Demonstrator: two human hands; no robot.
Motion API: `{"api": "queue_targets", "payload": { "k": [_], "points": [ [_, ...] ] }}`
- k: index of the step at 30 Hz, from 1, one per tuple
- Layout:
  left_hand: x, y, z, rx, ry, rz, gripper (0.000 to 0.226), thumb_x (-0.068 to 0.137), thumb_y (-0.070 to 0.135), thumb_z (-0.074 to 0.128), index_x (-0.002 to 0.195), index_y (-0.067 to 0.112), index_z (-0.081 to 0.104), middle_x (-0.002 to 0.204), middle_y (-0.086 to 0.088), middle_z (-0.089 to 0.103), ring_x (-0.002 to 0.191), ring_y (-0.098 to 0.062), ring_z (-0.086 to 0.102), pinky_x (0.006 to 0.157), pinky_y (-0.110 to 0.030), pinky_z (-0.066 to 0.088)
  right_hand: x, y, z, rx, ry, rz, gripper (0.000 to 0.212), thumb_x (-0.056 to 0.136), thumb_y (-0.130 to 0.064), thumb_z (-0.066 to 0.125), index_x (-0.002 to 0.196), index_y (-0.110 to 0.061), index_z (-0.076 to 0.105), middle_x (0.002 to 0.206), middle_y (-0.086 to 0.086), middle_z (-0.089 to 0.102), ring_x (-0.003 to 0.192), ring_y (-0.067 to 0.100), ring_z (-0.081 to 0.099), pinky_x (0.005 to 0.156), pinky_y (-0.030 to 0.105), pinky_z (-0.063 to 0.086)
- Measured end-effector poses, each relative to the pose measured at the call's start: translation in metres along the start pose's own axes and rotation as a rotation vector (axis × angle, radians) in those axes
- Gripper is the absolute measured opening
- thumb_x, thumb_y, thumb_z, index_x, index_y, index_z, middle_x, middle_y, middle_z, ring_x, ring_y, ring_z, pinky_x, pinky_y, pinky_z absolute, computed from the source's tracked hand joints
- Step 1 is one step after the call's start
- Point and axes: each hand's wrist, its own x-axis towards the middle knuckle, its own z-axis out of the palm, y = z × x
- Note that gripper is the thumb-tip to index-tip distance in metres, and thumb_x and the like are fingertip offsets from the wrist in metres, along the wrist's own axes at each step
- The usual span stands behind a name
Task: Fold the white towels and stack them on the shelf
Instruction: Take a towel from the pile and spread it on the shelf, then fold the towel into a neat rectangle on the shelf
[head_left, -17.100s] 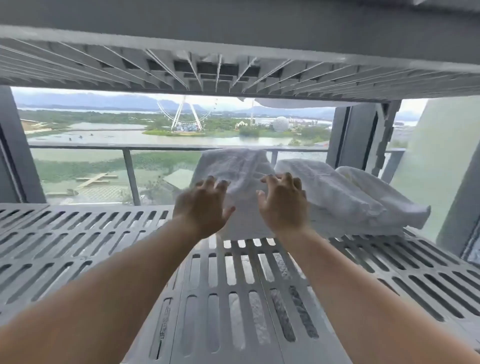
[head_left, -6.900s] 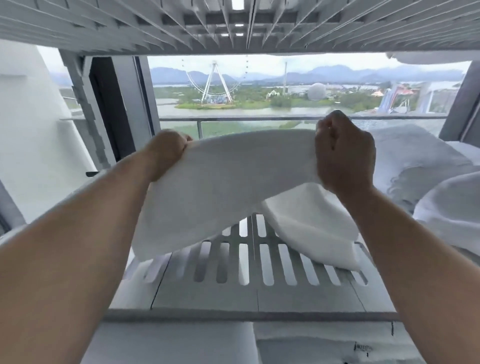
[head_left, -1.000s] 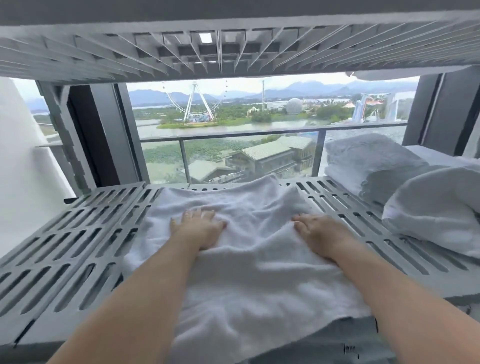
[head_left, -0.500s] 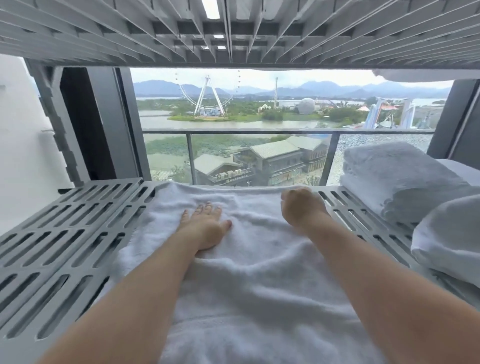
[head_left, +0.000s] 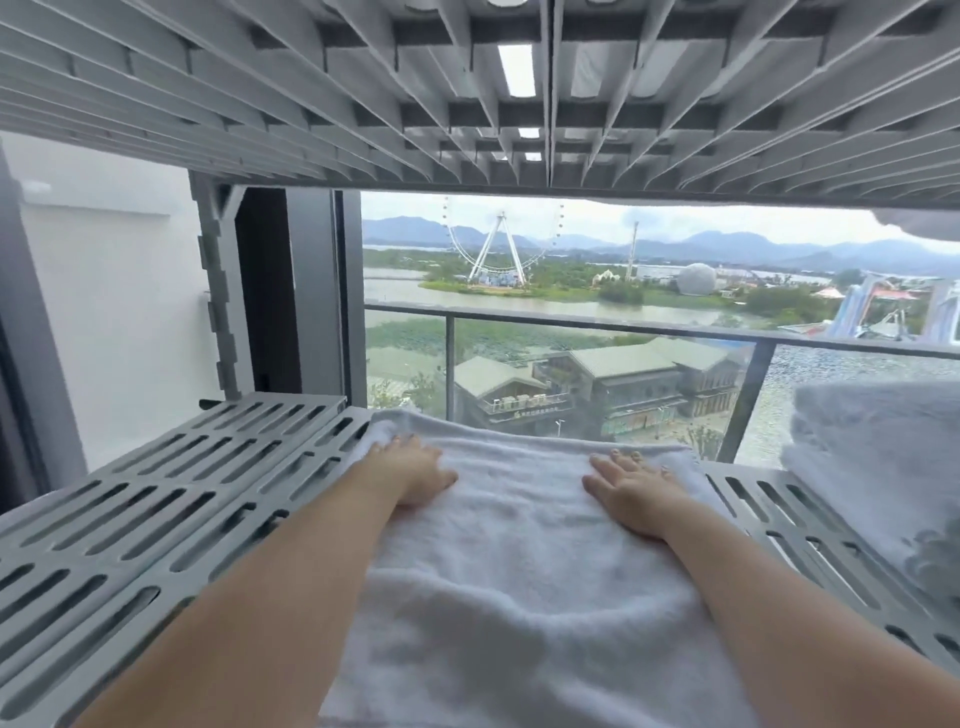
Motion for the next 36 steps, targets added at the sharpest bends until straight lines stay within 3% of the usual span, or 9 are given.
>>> {"api": "queue_targets", "payload": {
  "k": [2, 4, 7, 10, 15, 22, 28, 32, 36],
  "points": [
    [0.008, -0.001, -0.006, 0.036, 0.104, -0.020, 0.057, 0.099, 0.056, 0.036, 0.146, 0.025, 0.048, 0.155, -0.011, 0.040, 0.139, -0.032, 0.041, 0.112, -0.050, 0.037, 0.005, 0.003, -0.003, -0.004, 0.113, -0.034, 0.054, 0.100, -0.058, 0.031, 0.149, -0.037, 0.040, 0.160, 0.000, 0.033, 0.148, 0.023, 0.028, 0.119, 0.044, 0.022],
    [0.016, -0.002, -0.018, 0.071, 0.224, -0.029, 0.041, 0.100, 0.045, 0.041, 0.122, 0.018, 0.064, 0.128, -0.008, 0.062, 0.109, -0.027, 0.062, 0.090, -0.042, 0.054, 0.011, -0.002, -0.009, -0.060, 0.275, -0.003, 0.039, 0.099, -0.048, 0.039, 0.128, -0.030, 0.060, 0.135, 0.004, 0.057, 0.125, 0.026, 0.052, 0.103, 0.039, 0.041],
    [0.028, -0.002, -0.028, 0.084, 0.372, -0.083, 0.025, 0.097, 0.010, 0.043, 0.114, 0.013, 0.061, 0.107, -0.008, 0.068, 0.092, -0.027, 0.064, 0.072, -0.037, 0.054, 0.022, -0.016, -0.023, -0.142, 0.335, 0.101, 0.030, 0.099, -0.038, 0.045, 0.107, -0.020, 0.067, 0.112, 0.004, 0.067, 0.103, 0.026, 0.062, 0.082, 0.034, 0.048],
    [0.039, -0.003, -0.020, 0.070, 0.474, -0.120, 0.043, 0.086, -0.009, 0.036, 0.116, 0.011, 0.058, 0.089, -0.007, 0.066, 0.074, -0.026, 0.060, 0.058, -0.035, 0.045, 0.033, -0.023, -0.025, -0.109, 0.324, 0.159, 0.022, 0.097, -0.019, 0.047, 0.110, -0.016, 0.064, 0.113, 0.008, 0.068, 0.102, 0.028, 0.063, 0.078, 0.033, 0.049],
    [0.060, -0.007, -0.001, 0.104, 0.509, -0.069, 0.057, 0.082, -0.008, 0.033, 0.128, 0.020, 0.054, 0.086, -0.003, 0.066, 0.074, -0.024, 0.061, 0.059, -0.032, 0.044, 0.034, -0.018, -0.013, 0.000, 0.296, 0.197, 0.047, 0.093, -0.013, 0.039, 0.139, -0.018, 0.045, 0.130, 0.012, 0.061, 0.118, 0.032, 0.058, 0.093, 0.042, 0.051],
    [0.071, -0.010, 0.014, 0.177, 0.580, -0.035, 0.074, 0.090, -0.005, 0.025, 0.147, 0.038, 0.045, 0.109, -0.007, 0.070, 0.081, -0.026, 0.062, 0.058, -0.031, 0.044, 0.029, -0.022, -0.014, -0.007, 0.204, 0.186, 0.057, 0.092, -0.019, 0.037, 0.148, -0.025, 0.039, 0.141, 0.009, 0.055, 0.126, 0.031, 0.054, 0.099, 0.044, 0.048],
    [0.073, -0.008, 0.016, 0.200, 0.531, -0.065, 0.056, 0.093, -0.002, 0.025, 0.133, 0.026, 0.053, 0.105, -0.006, 0.067, 0.081, -0.026, 0.059, 0.059, -0.034, 0.043, 0.036, -0.019, -0.008, 0.006, 0.261, 0.192, 0.041, 0.090, -0.021, 0.037, 0.128, -0.021, 0.054, 0.128, 0.009, 0.062, 0.113, 0.030, 0.058, 0.086, 0.040, 0.048],
    [0.075, -0.006, 0.012, 0.200, 0.447, -0.098, 0.048, 0.093, 0.002, 0.030, 0.129, 0.022, 0.055, 0.112, -0.007, 0.066, 0.095, -0.028, 0.062, 0.068, -0.036, 0.046, 0.044, -0.020, -0.011, -0.018, 0.255, 0.205, 0.044, 0.089, -0.023, 0.038, 0.130, -0.021, 0.054, 0.128, 0.009, 0.062, 0.114, 0.031, 0.058, 0.085, 0.040, 0.045],
    [0.078, -0.007, 0.012, 0.172, 0.443, -0.122, 0.031, 0.095, 0.007, 0.036, 0.118, 0.016, 0.056, 0.099, -0.007, 0.063, 0.086, -0.027, 0.058, 0.068, -0.038, 0.044, 0.050, -0.018, -0.012, -0.044, 0.255, 0.204, 0.044, 0.089, -0.025, 0.037, 0.130, -0.026, 0.055, 0.131, 0.009, 0.061, 0.117, 0.032, 0.057, 0.081, 0.039, 0.041]
  ]
}}
